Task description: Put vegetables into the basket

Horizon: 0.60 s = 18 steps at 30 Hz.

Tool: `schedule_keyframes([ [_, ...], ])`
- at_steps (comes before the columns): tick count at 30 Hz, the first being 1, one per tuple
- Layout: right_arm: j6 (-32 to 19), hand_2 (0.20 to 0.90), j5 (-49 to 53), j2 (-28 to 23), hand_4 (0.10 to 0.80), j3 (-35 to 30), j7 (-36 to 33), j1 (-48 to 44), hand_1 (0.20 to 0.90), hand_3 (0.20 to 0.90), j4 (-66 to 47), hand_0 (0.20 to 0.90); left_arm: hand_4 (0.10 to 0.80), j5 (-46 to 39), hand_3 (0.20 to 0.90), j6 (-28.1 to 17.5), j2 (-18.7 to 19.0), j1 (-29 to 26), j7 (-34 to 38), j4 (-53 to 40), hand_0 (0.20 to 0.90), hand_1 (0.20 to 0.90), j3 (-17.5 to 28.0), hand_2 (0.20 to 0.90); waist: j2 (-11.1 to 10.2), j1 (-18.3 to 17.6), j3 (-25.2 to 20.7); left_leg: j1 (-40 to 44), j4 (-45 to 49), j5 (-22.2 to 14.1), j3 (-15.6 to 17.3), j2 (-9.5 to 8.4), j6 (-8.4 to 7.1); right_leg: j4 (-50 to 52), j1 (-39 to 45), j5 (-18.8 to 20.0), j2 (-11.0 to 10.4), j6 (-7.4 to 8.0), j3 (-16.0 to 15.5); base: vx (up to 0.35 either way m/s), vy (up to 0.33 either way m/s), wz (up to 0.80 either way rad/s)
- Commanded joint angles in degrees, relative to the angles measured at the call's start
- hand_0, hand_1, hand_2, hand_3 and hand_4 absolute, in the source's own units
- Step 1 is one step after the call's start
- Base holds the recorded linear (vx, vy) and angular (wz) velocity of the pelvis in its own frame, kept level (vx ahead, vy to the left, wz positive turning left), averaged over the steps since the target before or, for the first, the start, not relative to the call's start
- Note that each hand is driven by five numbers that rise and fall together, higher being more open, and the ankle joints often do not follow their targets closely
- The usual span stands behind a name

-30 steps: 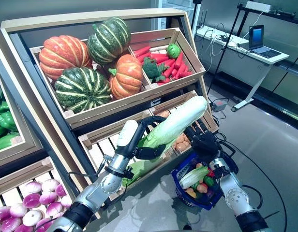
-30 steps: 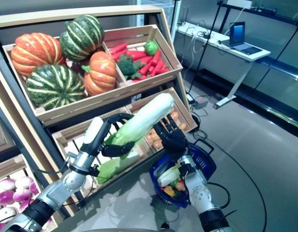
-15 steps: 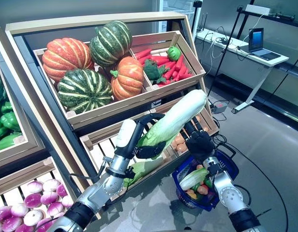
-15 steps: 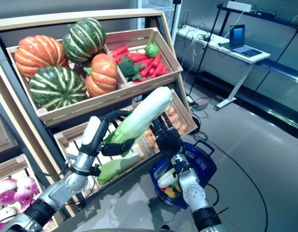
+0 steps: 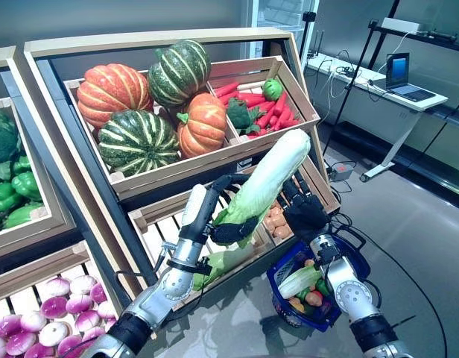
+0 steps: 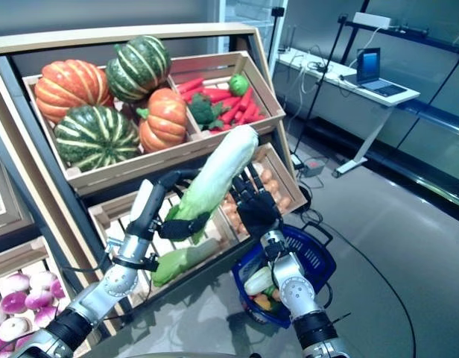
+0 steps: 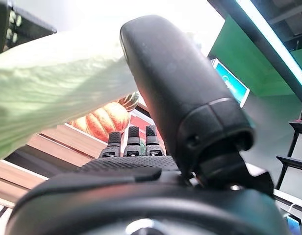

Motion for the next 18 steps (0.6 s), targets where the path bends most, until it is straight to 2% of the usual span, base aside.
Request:
schedule_keyframes([
  [1,-1.09,0.900,4.64,2.80,0.800,-4.73,9.12,-14.33,0.900,0.900,-12.07,0.900,0.400,-0.19,0.300,-6.36,-0.79,-8.13,-5.49,1.96,0.300,0.300,-3.40,0.300,0.00,0.08,-0.24,0.21,0.49,-5.09,-0.43,-1.96,2.36,0.14,3.21,-3.07,0.73,-1.75,-1.19,0.000,0.000,0.00],
  [18,4.79,0.900,7.13,4.65,0.800,-4.46,14.69,-14.32,0.900,0.900,-16.05,0.900,0.400,-4.28,0.300,-4.69,-2.69,-9.72,-13.65,5.97,0.300,0.300,-3.88,0.300,-0.15,0.16,-0.65,-0.12,0.49,-4.83,-1.05,-1.92,2.43,0.14,3.29,-3.32,0.90,-1.94,-1.09,-0.001,-0.002,0.00],
])
